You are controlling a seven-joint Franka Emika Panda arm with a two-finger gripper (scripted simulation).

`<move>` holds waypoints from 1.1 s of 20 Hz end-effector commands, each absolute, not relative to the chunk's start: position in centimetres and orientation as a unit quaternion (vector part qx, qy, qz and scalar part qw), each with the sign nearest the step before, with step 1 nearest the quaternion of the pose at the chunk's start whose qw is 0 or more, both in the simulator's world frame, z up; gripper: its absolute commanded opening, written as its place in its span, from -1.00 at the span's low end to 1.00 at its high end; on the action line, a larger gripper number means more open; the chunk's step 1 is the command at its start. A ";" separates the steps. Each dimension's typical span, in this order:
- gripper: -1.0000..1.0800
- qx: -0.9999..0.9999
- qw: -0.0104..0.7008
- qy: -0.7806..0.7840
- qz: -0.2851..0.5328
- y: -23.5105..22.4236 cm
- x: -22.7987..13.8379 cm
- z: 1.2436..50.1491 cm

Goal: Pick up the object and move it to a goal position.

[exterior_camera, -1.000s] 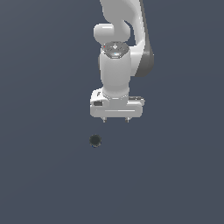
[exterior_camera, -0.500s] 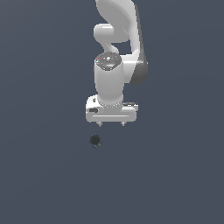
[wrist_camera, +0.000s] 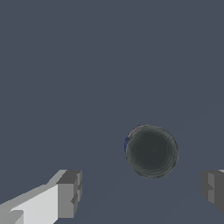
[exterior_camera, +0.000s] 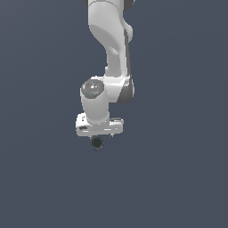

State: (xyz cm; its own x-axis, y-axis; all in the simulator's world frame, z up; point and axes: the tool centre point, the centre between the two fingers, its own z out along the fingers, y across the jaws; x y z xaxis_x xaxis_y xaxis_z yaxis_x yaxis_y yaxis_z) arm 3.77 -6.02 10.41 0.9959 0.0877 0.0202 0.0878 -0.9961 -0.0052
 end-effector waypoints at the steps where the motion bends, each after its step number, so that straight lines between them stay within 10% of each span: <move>1: 0.92 -0.998 0.002 -0.055 -0.006 -7.3 3.8 8.8; 22: 0.92 -0.997 0.000 -0.071 0.000 -9.2 3.5 2.6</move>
State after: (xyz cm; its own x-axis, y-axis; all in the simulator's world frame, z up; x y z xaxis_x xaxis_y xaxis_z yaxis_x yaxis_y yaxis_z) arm 3.59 -9.15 3.42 0.9901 0.1406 0.0001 0.1406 -0.9901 -0.0001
